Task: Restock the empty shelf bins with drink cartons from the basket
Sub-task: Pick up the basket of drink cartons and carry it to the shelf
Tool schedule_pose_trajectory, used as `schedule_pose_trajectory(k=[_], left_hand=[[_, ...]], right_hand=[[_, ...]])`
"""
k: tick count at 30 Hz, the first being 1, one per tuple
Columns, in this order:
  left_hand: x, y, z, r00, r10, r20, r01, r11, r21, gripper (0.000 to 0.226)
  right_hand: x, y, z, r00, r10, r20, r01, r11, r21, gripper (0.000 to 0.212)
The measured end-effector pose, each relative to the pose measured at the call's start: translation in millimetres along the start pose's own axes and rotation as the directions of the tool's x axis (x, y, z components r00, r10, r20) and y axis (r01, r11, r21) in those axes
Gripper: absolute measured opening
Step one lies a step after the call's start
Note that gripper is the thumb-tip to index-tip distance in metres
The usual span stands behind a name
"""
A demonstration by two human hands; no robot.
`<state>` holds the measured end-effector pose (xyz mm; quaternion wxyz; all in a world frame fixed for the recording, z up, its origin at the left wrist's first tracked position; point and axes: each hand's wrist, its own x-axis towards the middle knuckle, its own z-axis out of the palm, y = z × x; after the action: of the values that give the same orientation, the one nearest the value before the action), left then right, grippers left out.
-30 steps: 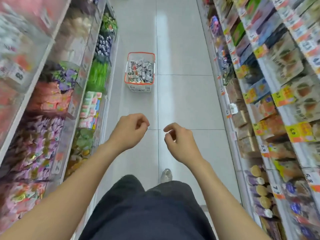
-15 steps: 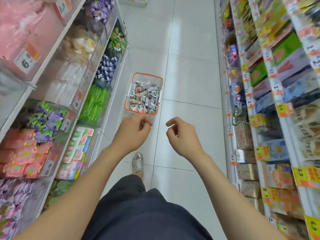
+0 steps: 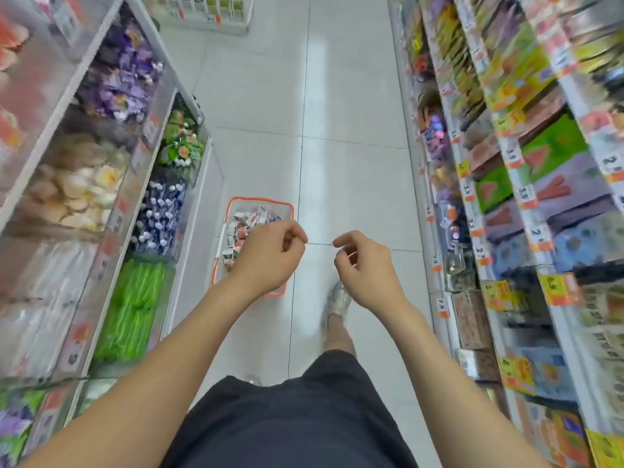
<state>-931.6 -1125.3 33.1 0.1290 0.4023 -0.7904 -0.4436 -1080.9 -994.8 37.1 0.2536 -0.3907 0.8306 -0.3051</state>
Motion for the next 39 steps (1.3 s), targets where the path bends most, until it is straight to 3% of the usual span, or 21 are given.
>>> schedule_pose_trajectory(k=[4, 11, 15, 19, 26, 30, 34, 36, 39], left_hand=[[108.7, 13.0, 14.9, 0.998, -0.052, -0.040, 0.051, 0.999, -0.013, 0.021], [257.6, 38.4, 20.6, 0.960, -0.239, -0.145, 0.231, 0.970, -0.071, 0.022], [291.1, 30.5, 2.0, 0.891, -0.379, -0.250, 0.341, 0.922, -0.183, 0.022], [308.6, -0.6, -14.0, 0.771, -0.542, -0.334, 0.436, 0.832, -0.343, 0.023], [326.3, -85.8, -16.6, 0.662, -0.713, -0.232, 0.619, 0.694, -0.368, 0.019], [328.9, -130.6, 7.7, 0.494, -0.837, -0.237, 0.622, 0.530, -0.576, 0.021], [348.0, -191.9, 40.0, 0.188, -0.969, -0.160, 0.352, 0.219, -0.910, 0.023], [355.8, -230.8, 66.1, 0.074, -0.987, -0.141, 0.285, 0.156, -0.946, 0.021], [367.1, -297.6, 122.2, -0.164, -0.979, -0.119, 0.105, 0.103, -0.989, 0.020]], right_hand=[[118.4, 17.1, -23.4, 0.998, -0.041, 0.045, 0.041, 0.999, 0.005, 0.023], [290.7, 18.5, -53.4, 0.931, -0.182, 0.315, 0.213, 0.975, -0.066, 0.026], [365.4, -4.2, -32.4, 0.828, -0.287, 0.481, 0.362, 0.930, -0.067, 0.027], [422.8, -33.1, 6.5, 0.681, -0.324, 0.656, 0.477, 0.877, -0.063, 0.026], [502.2, -57.6, 83.1, 0.504, -0.334, 0.797, 0.661, 0.743, -0.107, 0.028], [530.0, -44.0, 138.3, 0.389, -0.212, 0.896, 0.720, 0.677, -0.153, 0.030], [555.8, -11.4, 227.7, 0.336, -0.186, 0.923, 0.780, 0.605, -0.162, 0.033], [567.2, 18.0, 277.7, 0.295, -0.142, 0.945, 0.787, 0.597, -0.156, 0.036], [589.0, 72.4, 348.6, 0.263, 0.021, 0.965, 0.728, 0.652, -0.213, 0.032]])
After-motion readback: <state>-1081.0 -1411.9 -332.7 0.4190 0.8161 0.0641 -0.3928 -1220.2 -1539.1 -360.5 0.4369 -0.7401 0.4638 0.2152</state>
